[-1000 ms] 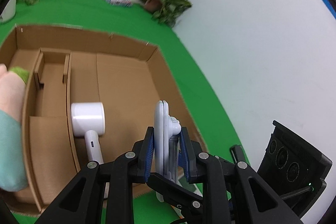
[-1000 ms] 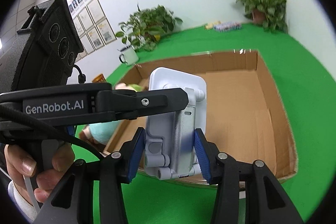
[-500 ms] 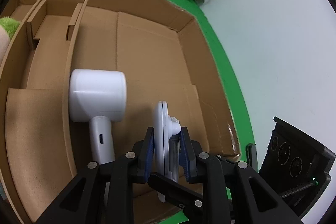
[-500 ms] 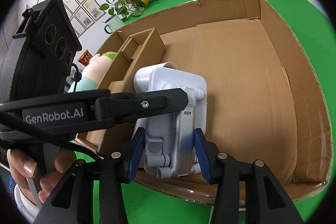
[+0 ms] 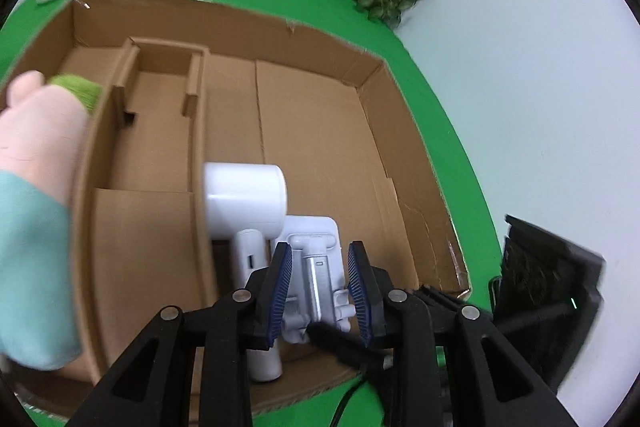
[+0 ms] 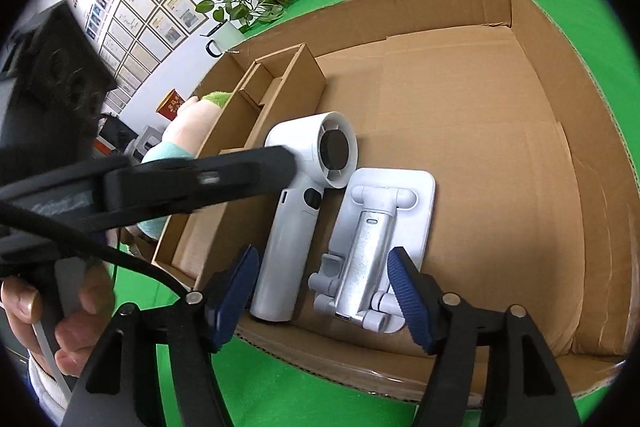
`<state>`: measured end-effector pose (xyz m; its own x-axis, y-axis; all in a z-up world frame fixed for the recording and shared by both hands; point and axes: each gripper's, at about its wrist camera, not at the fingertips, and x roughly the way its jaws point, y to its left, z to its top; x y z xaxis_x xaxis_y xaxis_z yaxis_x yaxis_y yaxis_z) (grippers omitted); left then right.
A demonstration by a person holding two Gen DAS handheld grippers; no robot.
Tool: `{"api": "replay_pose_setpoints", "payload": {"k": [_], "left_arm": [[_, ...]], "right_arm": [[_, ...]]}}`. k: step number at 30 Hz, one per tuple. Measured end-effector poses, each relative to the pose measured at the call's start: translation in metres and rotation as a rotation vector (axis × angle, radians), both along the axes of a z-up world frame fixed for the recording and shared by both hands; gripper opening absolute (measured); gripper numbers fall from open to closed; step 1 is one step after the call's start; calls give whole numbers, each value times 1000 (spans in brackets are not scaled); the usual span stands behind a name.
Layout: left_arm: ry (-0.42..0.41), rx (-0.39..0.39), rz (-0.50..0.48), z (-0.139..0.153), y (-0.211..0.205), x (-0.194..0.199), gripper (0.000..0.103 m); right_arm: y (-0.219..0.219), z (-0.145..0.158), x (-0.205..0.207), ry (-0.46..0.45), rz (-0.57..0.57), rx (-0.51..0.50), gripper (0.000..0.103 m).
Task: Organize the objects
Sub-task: 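Lower the phone stand beside the hair dryer and open the right gripper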
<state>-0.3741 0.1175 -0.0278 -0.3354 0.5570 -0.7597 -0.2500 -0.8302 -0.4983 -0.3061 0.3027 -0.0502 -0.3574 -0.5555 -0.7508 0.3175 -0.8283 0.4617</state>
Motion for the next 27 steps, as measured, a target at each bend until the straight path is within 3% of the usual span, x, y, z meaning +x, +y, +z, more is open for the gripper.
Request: {"api": "replay_pose_setpoints", "payload": {"k": [9, 12, 13, 27], "left_arm": [[56, -119, 19, -1, -25, 22, 27], [50, -137, 21, -7, -29, 27, 27], [46, -140, 21, -13, -24, 26, 27], [43, -221, 18, -27, -17, 29, 27]], "right_arm": [[-7, -20, -17, -31, -45, 172, 66], [-15, -22, -15, -1, -29, 232, 50], [-16, -22, -13, 18, -17, 245, 50], [-14, -20, -11, 31, 105, 293, 49]]}}
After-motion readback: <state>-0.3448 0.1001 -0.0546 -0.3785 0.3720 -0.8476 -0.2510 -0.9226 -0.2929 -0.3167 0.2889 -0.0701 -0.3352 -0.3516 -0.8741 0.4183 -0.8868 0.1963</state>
